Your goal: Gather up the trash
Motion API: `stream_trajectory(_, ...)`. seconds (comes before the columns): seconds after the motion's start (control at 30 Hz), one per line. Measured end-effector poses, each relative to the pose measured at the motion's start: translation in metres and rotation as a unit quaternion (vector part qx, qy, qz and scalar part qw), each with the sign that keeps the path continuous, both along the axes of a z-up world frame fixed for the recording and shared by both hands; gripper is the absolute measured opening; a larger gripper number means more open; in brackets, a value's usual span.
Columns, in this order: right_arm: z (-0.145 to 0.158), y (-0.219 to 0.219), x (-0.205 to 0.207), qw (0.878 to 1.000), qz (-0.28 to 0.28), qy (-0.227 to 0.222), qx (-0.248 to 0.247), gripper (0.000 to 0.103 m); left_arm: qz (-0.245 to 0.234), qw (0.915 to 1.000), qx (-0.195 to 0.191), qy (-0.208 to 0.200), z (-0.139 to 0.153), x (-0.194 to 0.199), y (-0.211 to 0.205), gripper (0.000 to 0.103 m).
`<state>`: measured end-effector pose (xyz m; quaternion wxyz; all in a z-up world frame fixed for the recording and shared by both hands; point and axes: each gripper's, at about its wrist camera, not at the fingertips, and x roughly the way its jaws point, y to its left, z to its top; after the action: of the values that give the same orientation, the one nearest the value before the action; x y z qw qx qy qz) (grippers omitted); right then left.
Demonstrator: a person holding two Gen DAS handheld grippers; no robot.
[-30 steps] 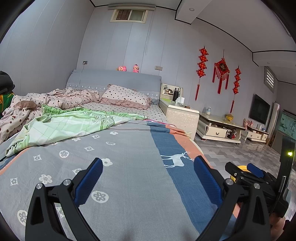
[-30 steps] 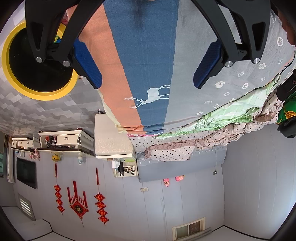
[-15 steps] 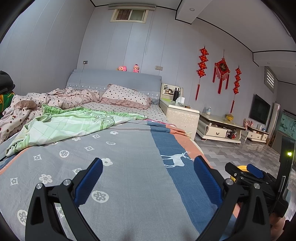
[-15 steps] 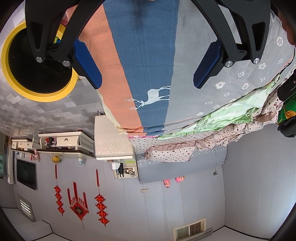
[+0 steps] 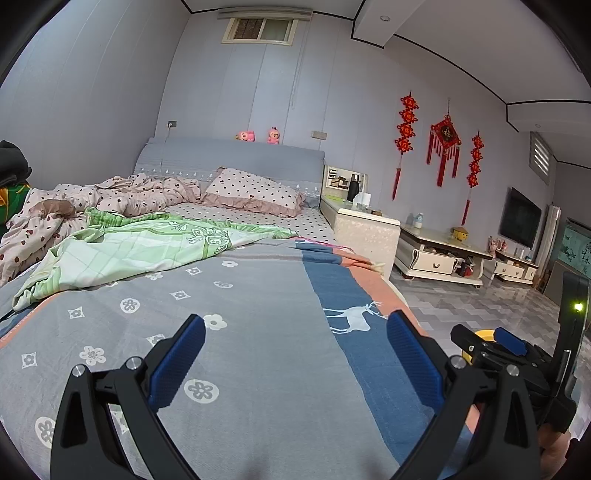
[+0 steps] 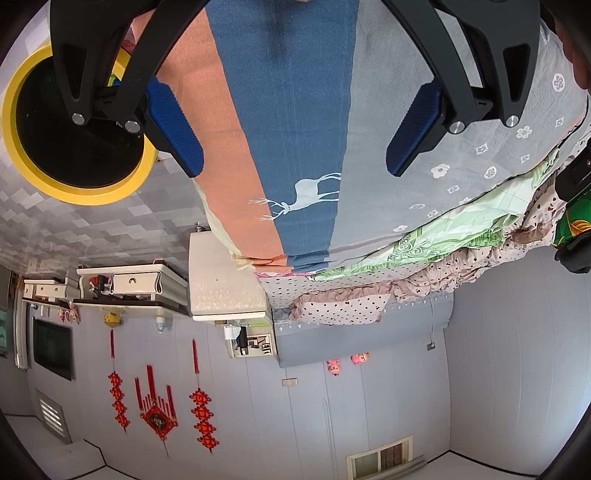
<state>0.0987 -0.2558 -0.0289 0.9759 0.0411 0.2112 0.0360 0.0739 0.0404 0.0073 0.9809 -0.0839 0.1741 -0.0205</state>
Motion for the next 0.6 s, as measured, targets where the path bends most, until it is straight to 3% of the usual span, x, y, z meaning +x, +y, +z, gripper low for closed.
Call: stream_trajectory(0.6,-0.0008,-0.0024,0.0006,1.000,0.000,0.004,0.001,0.095,0.002,1.0000,0.002,0.000,-0.0037,0.0014,0.0019,0.095)
